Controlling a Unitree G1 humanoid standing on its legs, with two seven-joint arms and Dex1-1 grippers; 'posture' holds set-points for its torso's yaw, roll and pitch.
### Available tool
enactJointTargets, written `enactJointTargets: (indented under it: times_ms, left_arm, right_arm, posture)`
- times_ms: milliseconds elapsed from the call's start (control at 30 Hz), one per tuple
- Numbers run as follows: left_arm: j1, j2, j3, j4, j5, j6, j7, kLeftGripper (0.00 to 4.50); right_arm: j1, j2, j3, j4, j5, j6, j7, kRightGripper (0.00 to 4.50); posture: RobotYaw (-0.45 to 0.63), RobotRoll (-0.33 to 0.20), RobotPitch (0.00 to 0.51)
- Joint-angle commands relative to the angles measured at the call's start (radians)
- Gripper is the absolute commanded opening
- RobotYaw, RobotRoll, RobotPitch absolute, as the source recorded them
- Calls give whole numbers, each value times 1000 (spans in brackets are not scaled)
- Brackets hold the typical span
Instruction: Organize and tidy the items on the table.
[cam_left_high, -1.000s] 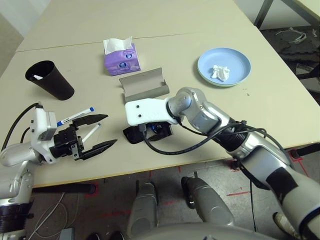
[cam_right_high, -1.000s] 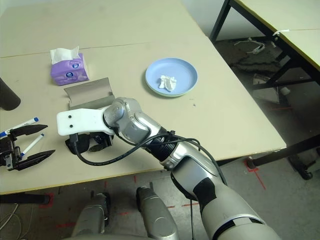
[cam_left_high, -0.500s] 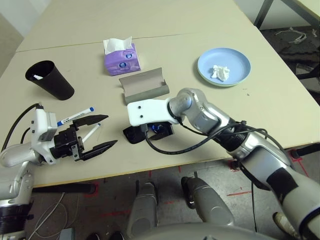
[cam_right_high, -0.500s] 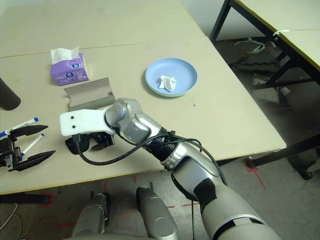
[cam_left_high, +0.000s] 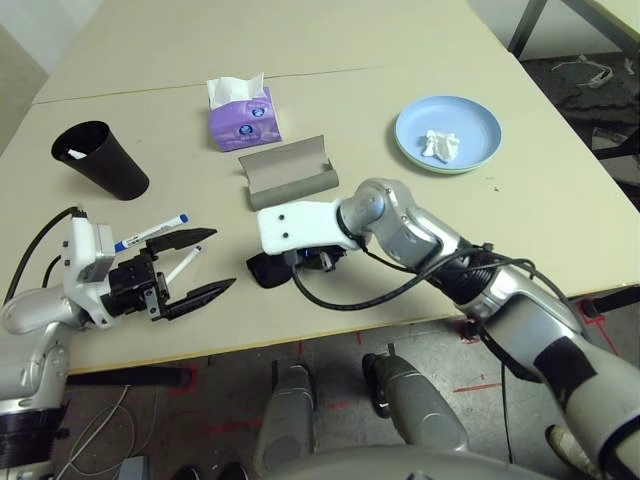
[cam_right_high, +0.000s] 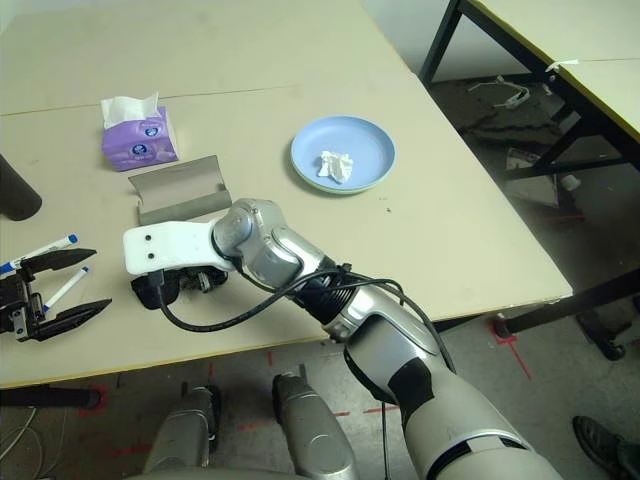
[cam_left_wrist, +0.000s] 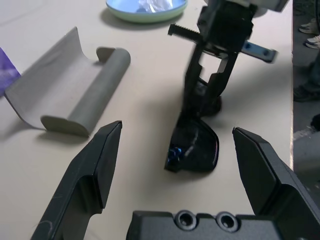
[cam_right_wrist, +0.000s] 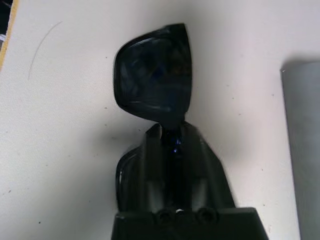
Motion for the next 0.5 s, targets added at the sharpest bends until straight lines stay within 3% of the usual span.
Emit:
enactJointTargets:
  times_ms: [33,300,500]
  left_arm:
    - [-3,-6,2,-23,-6,9,6,4500]
    - [7,-16,2,-16,2,6,8,4500]
    - [45,-24,16,9,13,-5,10,4500]
  right_arm:
    - [1,7,-1,-22,14,17,19,218]
    - [-10,-6,-2,-28,6,9,30,205]
    - [-119,9,-57,19,10,-39,3,204]
  posture:
    - [-106,0,222]
    - [-110,0,223]
    - [-109,0,224]
